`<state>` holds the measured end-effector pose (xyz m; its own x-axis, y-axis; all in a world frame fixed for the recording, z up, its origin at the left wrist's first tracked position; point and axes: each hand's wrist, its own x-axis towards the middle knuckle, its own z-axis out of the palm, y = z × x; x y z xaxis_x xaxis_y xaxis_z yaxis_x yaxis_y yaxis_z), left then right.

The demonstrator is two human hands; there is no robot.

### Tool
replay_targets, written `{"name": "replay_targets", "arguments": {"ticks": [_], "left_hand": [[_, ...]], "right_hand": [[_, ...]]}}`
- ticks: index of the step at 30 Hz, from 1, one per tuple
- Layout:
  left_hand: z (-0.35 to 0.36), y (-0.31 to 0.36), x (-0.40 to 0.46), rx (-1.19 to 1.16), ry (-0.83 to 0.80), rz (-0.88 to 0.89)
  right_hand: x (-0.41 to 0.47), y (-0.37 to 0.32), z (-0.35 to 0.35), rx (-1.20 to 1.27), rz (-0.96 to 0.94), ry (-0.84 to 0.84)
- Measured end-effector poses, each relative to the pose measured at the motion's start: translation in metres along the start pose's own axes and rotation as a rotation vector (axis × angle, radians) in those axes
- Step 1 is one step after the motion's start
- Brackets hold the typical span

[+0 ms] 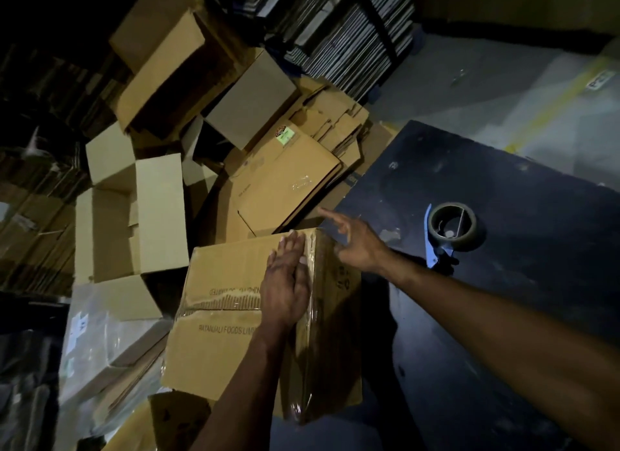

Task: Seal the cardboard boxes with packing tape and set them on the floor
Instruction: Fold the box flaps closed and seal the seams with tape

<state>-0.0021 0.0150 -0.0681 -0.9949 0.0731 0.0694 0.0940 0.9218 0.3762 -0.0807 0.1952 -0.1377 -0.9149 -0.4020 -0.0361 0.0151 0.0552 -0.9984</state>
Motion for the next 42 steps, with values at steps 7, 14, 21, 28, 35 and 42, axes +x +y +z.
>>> {"name": "replay_targets", "arguments": {"ticks": [7,14,21,28,35,42], "left_hand": [[0.006,-0.004,0.000,-0.009,0.023,-0.009],[0.009,-0.009,0.001,0.025,0.031,-0.004],[0.007,-0.001,-0.001,0.022,0.019,-0.016],[0.008,-0.001,-0.001,0.033,0.028,-0.016],[0.009,-0.006,-0.001,0.033,0.029,-0.008],[0.011,-0.011,0.000,0.028,0.039,0.000]], "right_hand": [[-0.022,0.019,0.032,0.082,0.003,0.025],[-0.039,0.026,0.063,-0.154,-0.108,-0.055],[-0.058,0.030,0.070,-0.289,-0.109,-0.111],[-0.058,0.007,0.021,-0.093,-0.021,0.133],[0.014,-0.014,0.004,0.164,0.138,0.057],[0.024,0.019,0.004,0.409,0.100,-0.007]]}}
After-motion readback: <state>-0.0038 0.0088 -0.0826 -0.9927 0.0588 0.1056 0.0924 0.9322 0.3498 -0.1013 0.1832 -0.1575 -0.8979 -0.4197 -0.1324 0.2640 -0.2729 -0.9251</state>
